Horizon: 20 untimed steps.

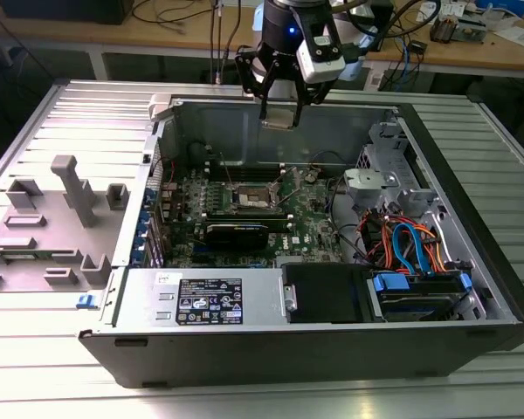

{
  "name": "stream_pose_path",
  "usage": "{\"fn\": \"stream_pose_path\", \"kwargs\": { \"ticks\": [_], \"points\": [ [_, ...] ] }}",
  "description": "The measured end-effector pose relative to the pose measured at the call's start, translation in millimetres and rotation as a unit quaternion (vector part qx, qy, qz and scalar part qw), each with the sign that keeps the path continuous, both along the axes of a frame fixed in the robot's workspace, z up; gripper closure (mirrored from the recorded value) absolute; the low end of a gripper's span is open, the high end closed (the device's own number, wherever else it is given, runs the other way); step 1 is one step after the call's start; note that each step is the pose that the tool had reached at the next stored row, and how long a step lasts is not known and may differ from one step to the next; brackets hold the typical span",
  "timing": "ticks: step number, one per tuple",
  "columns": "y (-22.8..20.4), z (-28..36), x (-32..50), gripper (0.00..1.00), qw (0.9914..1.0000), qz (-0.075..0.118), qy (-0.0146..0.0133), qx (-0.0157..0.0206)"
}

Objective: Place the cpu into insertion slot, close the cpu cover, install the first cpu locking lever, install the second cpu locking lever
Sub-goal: 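Place the cpu into insertion slot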

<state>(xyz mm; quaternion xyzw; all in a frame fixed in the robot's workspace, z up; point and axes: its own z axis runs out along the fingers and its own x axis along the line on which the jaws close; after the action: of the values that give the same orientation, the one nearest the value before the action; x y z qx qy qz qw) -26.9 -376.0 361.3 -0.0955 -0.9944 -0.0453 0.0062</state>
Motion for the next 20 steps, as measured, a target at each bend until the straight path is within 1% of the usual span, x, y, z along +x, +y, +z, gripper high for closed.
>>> {"fn": "stream_pose_path", "kwargs": {
  "ticks": [3,5,6,7,10,11,13,15,17,18,20],
  "points": [
    [-0.1,-0.1,0.0,0.46,1.00000,-0.003,-0.0001,0.0001],
    [-0.2,-0.1,0.0,0.46,0.99995,-0.010,0.0000,0.0000],
    [-0.2,-0.2,0.0,0.46,0.99977,-0.022,0.0002,-0.0001],
    [-0.5,-0.3,0.0,0.46,0.99968,-0.025,0.0001,0.0001],
    [-3.2,-0.5,-0.1,0.46,0.99965,-0.027,0.0003,-0.0001],
    [-6.6,-0.8,-0.1,0.46,0.99965,-0.027,0.0004,0.0000],
    [-9.7,-1.1,-0.2,0.46,0.99965,-0.027,0.0006,-0.0001],
    [-10.4,-1.5,-0.2,0.46,0.99962,-0.027,0.0011,-0.0001],
    [-10.5,-2.7,-0.1,0.46,0.99910,-0.042,0.0020,-0.0001],
    [-10.5,-2.9,-0.2,0.46,0.99894,-0.046,0.0026,-0.0002],
    [-11.0,-3.5,-0.2,0.46,0.99849,-0.055,0.0048,-0.0002]
  ]
}}
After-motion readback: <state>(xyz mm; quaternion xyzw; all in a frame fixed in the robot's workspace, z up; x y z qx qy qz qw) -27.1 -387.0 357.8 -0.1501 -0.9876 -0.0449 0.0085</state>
